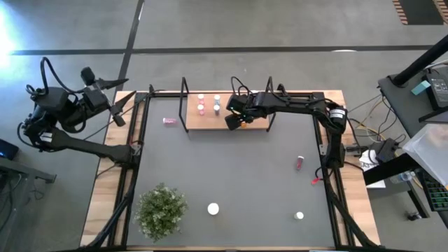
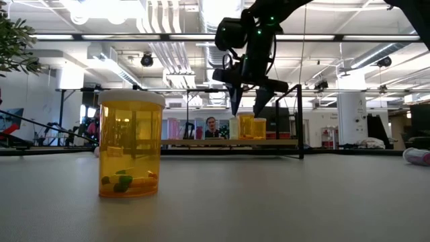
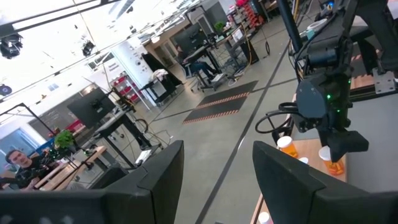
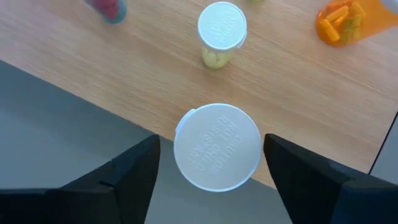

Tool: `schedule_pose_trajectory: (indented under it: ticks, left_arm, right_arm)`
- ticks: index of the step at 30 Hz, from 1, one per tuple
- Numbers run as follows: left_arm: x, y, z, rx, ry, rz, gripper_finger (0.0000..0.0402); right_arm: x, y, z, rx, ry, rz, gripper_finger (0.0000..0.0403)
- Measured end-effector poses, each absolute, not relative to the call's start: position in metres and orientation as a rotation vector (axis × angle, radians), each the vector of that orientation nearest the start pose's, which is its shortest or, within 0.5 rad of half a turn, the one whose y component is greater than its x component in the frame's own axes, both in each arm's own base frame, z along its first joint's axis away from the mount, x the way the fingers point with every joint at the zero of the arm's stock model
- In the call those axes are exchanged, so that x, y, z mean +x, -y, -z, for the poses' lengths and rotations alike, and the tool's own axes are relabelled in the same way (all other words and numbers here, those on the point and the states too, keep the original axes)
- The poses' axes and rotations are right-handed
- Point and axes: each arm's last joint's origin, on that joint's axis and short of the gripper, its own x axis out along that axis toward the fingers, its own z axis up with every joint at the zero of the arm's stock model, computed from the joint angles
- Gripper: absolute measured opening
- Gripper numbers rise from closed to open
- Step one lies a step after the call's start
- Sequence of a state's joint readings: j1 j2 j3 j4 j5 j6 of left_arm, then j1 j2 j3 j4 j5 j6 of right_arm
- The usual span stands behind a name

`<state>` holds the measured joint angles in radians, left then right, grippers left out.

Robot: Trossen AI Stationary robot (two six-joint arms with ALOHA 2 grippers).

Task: Pick and place medicine bottles onto shelf by color
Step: Put the right orange pill bottle on the shelf aligned with the other orange pill bottle

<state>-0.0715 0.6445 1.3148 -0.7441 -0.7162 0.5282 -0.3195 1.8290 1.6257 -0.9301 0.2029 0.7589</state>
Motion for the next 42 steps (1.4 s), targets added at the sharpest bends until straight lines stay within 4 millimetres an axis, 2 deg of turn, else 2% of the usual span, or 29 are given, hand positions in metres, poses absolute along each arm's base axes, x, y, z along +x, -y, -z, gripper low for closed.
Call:
schedule_pose_trajectory:
  ticks: [14,27,42]
  left_arm:
    - [0.048,-0.016,-0.455,0.536,-0.23,-0.614,0.0176]
    - [0.035,-0.017,-0.455,0.52,-0.194,-0.624,0.0176]
    - [0.033,-0.017,-0.456,0.517,-0.187,-0.626,0.0176]
  right_arm:
    - [0.359,0.125,-0.281,0.75,-0.903,0.893,0.0214]
    - [0.349,0.136,-0.289,0.737,-0.934,0.928,0.0211]
    - [0.336,0.156,-0.29,0.523,-1.073,0.827,0.021]
